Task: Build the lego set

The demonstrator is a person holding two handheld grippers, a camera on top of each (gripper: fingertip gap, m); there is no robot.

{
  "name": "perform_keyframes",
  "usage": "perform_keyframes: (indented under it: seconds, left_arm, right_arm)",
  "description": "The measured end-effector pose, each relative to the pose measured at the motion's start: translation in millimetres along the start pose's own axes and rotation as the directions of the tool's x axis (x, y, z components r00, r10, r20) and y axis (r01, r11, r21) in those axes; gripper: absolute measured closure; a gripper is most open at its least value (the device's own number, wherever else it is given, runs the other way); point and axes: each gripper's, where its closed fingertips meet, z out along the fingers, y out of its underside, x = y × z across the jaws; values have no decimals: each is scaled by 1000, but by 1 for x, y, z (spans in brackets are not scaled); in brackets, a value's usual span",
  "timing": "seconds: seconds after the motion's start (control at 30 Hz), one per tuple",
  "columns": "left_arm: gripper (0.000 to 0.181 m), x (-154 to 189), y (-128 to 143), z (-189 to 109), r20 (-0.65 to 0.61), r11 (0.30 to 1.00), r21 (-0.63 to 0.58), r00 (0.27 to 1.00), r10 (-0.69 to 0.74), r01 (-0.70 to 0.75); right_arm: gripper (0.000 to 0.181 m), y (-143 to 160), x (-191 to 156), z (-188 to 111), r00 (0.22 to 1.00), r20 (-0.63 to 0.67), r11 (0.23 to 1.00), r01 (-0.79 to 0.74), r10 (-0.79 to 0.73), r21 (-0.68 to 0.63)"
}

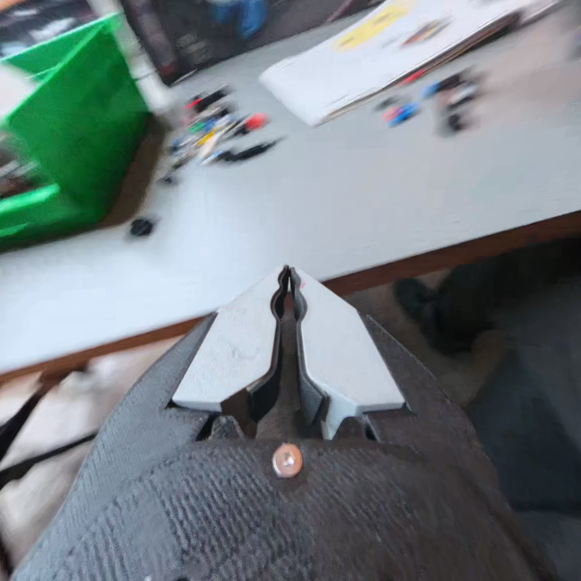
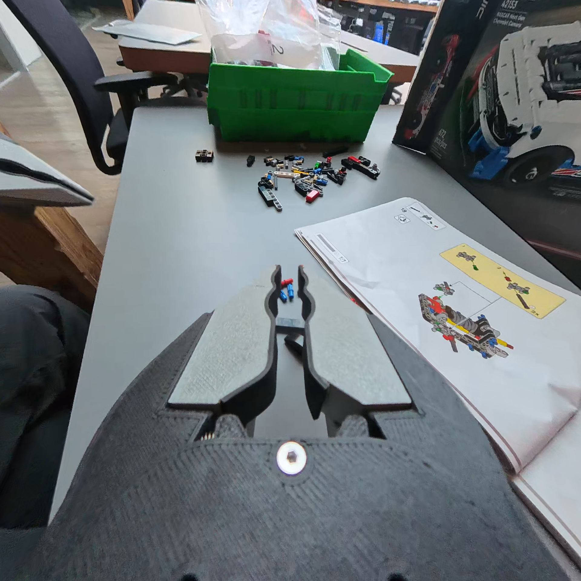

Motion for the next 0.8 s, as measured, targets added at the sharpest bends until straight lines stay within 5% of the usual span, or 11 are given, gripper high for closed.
perform_keyframes:
  seconds: [0.07, 0.2, 0.4, 0.8]
  left_arm:
    - [172, 40, -37, 14, -224, 1000, -7, 975, 5, -7]
    - [168, 80, -83, 65, -438, 993, -33, 895, 89, -115]
    - [167, 87, -69, 138, -593, 945, -122, 786, 177, -304]
    - [167, 100, -75, 152, -732, 915, -35, 634, 251, -403]
  right_arm:
    - [175, -4, 1, -2, 1000, 7, 1000, -20, 20, 22]
    - [175, -11, 3, -8, 999, 6, 997, -39, 38, 71]
    - [178, -23, 12, -22, 999, -18, 990, -44, 47, 136]
    - [178, -18, 22, -21, 984, 53, 975, -177, 172, 131]
